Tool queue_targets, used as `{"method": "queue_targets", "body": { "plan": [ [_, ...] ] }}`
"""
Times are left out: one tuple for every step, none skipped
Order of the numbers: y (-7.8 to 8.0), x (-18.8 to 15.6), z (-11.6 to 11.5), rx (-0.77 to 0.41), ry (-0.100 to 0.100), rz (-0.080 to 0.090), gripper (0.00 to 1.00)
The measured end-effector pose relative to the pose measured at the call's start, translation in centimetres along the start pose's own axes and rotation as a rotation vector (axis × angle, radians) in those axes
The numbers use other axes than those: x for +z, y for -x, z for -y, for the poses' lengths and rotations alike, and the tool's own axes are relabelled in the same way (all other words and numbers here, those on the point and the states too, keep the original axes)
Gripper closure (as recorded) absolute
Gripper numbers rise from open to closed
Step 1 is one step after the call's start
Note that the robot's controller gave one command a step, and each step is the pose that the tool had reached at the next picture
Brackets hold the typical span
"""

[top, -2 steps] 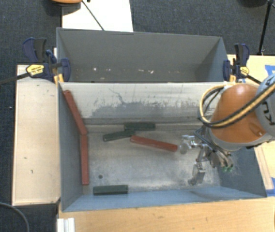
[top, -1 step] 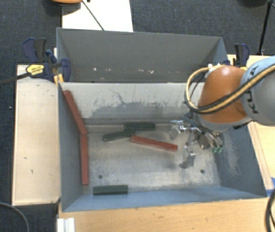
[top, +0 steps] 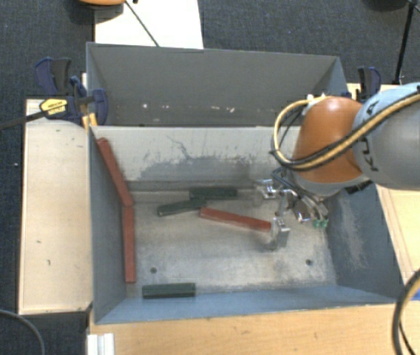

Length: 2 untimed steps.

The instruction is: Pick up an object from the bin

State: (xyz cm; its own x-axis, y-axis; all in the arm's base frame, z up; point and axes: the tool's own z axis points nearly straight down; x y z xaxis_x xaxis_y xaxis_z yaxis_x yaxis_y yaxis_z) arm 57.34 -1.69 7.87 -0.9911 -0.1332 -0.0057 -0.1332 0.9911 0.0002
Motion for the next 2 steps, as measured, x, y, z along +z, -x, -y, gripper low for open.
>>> {"method": "queue_targets", "body": {
  "plan": [
    [2.62,0.78,-4.20,0.180,0.000,-0.002,1.00],
    [2.62,0.78,-4.19,0.178,0.000,-0.002,1.00]
  ]
}}
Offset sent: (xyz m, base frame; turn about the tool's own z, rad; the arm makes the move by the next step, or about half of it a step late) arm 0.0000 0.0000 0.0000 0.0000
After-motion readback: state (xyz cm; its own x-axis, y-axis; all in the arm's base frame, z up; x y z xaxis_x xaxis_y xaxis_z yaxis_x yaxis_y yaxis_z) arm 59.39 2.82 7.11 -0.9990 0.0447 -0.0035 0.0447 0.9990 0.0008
